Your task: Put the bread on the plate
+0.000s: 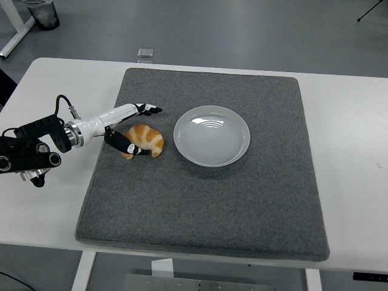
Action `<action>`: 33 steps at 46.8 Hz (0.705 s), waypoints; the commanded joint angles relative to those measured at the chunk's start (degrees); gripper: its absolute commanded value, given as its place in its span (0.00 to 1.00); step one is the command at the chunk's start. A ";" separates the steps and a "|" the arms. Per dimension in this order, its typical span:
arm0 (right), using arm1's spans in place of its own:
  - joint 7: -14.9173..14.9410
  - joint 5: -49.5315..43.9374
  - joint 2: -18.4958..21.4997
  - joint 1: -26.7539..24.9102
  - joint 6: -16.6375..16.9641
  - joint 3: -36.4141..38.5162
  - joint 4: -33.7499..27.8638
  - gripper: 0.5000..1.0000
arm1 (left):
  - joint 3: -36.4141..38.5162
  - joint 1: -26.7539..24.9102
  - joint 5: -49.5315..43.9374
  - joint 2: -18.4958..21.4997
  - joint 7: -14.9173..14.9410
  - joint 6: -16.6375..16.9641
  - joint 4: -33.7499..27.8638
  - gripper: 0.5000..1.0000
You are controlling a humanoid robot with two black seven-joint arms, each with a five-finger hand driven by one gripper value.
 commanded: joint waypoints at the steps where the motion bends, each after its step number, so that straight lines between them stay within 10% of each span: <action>1: 0.00 0.00 0.00 0.00 0.00 -0.04 0.00 0.90 | -0.32 0.52 0.00 -0.48 -0.25 0.13 0.44 0.95; 21: 0.00 0.00 0.00 0.00 0.00 -0.04 -0.09 0.91 | -1.37 2.37 0.09 -2.50 -1.13 0.13 2.47 0.91; 33: 0.00 0.00 0.00 0.00 0.00 -0.04 -0.17 0.90 | -1.11 3.16 0.35 -2.42 -1.22 0.04 2.47 0.59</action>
